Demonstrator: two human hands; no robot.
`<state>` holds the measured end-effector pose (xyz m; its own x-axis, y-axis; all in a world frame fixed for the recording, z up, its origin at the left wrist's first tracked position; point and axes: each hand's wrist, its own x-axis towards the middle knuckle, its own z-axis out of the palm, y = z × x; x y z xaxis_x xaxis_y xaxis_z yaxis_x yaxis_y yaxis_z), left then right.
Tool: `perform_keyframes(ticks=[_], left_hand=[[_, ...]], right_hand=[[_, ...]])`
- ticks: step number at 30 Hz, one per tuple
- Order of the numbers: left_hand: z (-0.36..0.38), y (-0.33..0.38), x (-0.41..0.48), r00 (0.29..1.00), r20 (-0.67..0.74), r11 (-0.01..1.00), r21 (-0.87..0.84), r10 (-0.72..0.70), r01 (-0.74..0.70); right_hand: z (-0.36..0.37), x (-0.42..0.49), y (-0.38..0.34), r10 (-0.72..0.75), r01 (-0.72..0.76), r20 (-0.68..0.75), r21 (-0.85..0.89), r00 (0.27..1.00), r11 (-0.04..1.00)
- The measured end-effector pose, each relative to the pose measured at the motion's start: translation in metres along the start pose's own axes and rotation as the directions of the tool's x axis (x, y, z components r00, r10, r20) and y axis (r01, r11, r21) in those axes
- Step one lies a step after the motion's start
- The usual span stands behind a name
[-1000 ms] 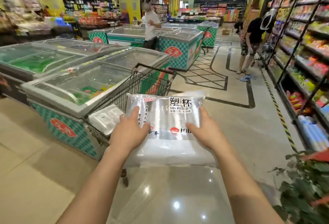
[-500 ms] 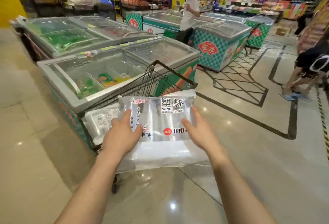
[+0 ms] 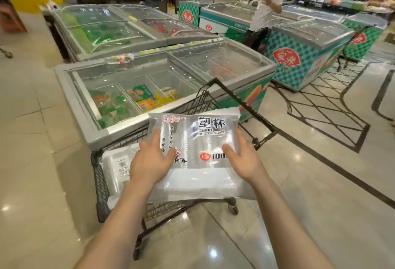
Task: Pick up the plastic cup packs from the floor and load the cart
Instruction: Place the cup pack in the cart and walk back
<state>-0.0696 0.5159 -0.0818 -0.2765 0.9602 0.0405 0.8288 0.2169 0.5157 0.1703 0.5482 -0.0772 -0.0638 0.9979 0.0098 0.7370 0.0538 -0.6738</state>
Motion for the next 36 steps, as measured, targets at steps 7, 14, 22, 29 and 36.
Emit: perform_keyframes(ticks=[7, 14, 22, 29, 36], left_hand=[[0.045, -0.005, 0.092, 1.000, -0.003, 0.999, -0.044, -0.028, 0.028], [0.115, -0.005, 0.171, 0.977, 0.069, 0.970, -0.130, -0.200, 0.207], [0.195, -0.023, 0.227, 0.945, 0.091, 0.891, -0.315, -0.314, 0.326], [0.244, -0.088, 0.254, 0.850, 0.060, 0.849, 0.115, -0.523, 0.515], [0.274, -0.147, 0.254, 0.732, 0.208, 0.758, 0.260, -0.648, 0.598]], right_hand=[[0.019, 0.102, 0.020, 0.085, -0.095, 0.069, 0.150, 0.994, 0.984], [0.032, 0.212, 0.061, 0.005, -0.037, 0.148, 0.215, 0.989, 0.976], [0.064, 0.311, 0.091, -0.065, 0.036, 0.187, 0.159, 0.980, 0.987], [0.117, 0.349, 0.107, -0.106, 0.129, 0.213, -0.097, 0.971, 0.987], [0.210, 0.362, 0.137, -0.047, 0.138, 0.237, -0.383, 0.970, 0.913]])
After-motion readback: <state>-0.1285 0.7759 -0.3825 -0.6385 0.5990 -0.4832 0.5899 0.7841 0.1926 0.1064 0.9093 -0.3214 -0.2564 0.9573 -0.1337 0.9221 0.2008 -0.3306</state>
